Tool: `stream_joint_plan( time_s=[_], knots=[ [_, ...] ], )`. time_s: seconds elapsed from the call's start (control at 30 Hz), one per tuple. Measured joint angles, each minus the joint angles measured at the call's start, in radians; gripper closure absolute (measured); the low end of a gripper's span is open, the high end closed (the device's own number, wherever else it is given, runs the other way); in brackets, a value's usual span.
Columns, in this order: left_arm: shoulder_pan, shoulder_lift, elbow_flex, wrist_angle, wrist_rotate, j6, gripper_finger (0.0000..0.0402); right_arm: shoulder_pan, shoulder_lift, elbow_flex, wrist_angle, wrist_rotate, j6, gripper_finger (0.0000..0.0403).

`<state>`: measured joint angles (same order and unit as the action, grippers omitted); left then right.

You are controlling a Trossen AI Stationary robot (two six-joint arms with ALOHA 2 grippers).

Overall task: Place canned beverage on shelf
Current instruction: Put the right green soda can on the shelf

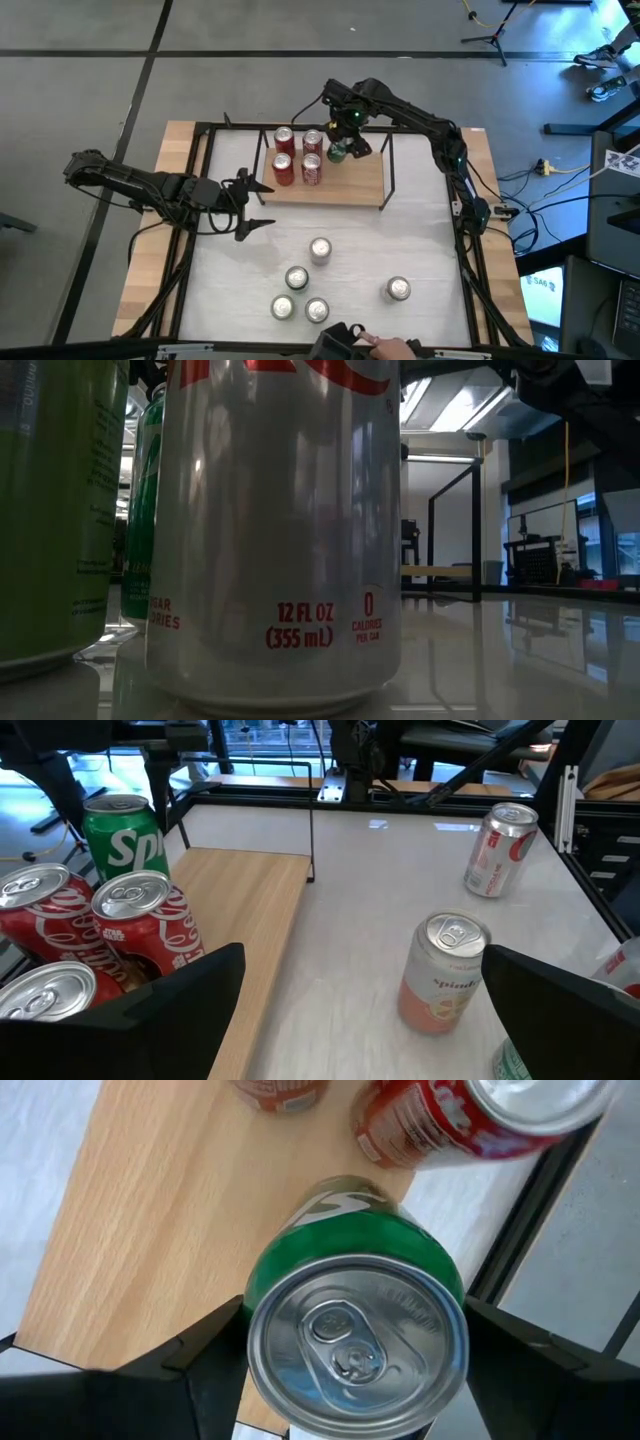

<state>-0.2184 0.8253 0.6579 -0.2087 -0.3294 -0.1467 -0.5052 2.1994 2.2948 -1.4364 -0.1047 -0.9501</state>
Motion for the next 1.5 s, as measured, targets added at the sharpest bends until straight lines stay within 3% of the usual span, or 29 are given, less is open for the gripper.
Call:
stream_joint_plan(
  time_s=[0.5, 1.5],
  knots=[
    [0.0, 0.0, 0.0, 0.0, 0.0, 0.0, 0.0005, -0.019, 0.022, 0.0, 0.011, -0.047, 0.002, 0.0107],
    [0.0, 0.0, 0.0, 0.0, 0.001, 0.0, 0.0005, -0.019, 0.029, 0.0, 0.007, -0.038, 0.014, 0.0107]
  ],
)
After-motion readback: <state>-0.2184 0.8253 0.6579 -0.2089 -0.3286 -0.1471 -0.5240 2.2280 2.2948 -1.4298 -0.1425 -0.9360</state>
